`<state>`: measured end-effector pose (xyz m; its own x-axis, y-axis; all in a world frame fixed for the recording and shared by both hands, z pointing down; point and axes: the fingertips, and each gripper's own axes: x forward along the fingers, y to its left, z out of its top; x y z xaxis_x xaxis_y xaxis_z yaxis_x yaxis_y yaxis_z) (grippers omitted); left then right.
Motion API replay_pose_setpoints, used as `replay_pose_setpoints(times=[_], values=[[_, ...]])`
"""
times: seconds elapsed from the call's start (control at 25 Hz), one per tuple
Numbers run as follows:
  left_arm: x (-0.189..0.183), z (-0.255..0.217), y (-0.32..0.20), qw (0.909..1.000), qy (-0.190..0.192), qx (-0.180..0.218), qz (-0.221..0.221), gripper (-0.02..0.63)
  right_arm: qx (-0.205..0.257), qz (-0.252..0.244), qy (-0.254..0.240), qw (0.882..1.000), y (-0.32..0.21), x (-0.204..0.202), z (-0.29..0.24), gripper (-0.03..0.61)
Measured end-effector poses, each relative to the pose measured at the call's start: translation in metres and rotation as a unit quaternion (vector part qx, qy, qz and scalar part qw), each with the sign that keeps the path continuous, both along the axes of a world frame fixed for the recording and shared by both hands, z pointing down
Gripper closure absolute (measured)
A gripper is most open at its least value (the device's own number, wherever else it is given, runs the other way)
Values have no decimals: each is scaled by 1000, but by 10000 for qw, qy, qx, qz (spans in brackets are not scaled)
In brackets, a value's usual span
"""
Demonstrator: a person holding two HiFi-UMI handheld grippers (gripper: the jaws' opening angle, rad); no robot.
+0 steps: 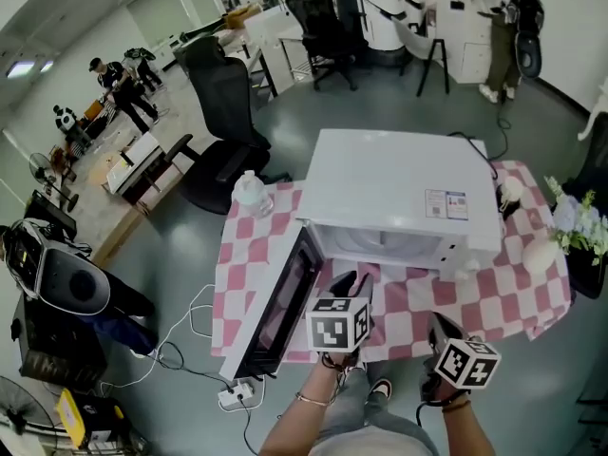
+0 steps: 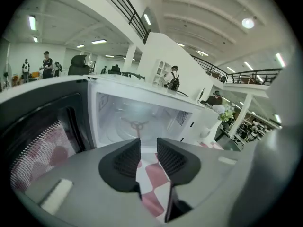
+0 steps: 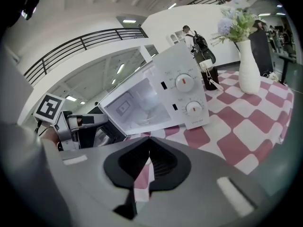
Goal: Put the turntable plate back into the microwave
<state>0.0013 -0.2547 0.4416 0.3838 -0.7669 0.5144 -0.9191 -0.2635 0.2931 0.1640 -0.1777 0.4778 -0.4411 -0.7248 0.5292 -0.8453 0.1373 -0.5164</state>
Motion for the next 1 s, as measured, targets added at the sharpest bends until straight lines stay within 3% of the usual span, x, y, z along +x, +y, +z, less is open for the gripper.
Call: replay_pose_setpoints(times=[0.28,0.68,1.0], values=[[-26,-53,26,9974,-121,537,-458,612,648,-205,159,9976,-11,-6,-53,568],[-44,-100,30,9898,-146,1339,-455,615,1902,-143,828,9782,-36,3,-136,568],[-44,-99,18,9899,-159,1326,-470,615,2015,128,1098,9732,-46,13,-142,568]])
